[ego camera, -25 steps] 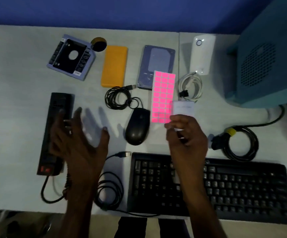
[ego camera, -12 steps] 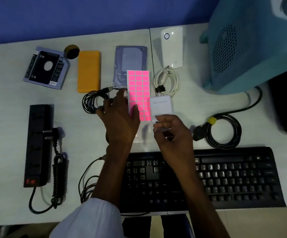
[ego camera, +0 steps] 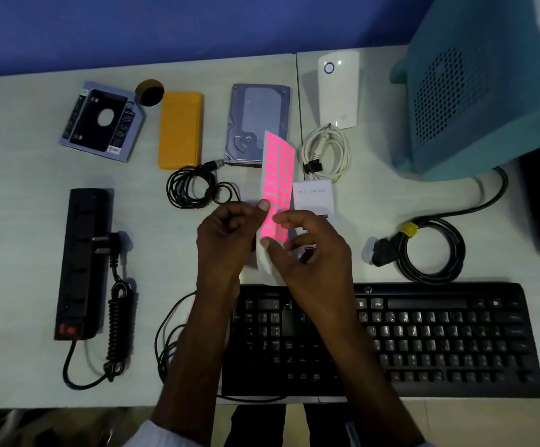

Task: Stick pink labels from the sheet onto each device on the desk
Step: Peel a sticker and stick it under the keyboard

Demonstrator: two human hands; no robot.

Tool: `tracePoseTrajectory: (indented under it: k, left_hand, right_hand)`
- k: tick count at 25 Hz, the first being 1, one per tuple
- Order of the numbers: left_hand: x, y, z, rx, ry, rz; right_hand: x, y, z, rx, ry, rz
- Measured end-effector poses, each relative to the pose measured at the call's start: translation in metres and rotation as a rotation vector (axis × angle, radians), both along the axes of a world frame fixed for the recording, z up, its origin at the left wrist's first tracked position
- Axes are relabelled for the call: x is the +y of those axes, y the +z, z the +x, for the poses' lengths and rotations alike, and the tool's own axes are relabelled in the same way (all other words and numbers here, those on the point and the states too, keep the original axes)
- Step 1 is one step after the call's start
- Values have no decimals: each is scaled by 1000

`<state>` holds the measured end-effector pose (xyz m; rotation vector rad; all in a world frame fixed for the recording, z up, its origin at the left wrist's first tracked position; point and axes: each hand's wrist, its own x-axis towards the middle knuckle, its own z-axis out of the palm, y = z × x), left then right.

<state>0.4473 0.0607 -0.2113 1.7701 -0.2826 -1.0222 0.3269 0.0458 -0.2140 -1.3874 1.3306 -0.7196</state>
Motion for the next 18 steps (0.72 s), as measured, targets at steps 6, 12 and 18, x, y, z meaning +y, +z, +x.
tracePoseTrajectory:
  k: [6,12,18]
  left_hand:
    - [3,8,-1,134,-1,5]
    - [5,12,-2,83,-8,-23]
    - [5,10,-2,-15,-17,-57]
  right_hand:
    - [3,2,0,22,41,-43]
    - [6,2,0,45,24,-64]
    - [9,1,2,-12,-44,-60]
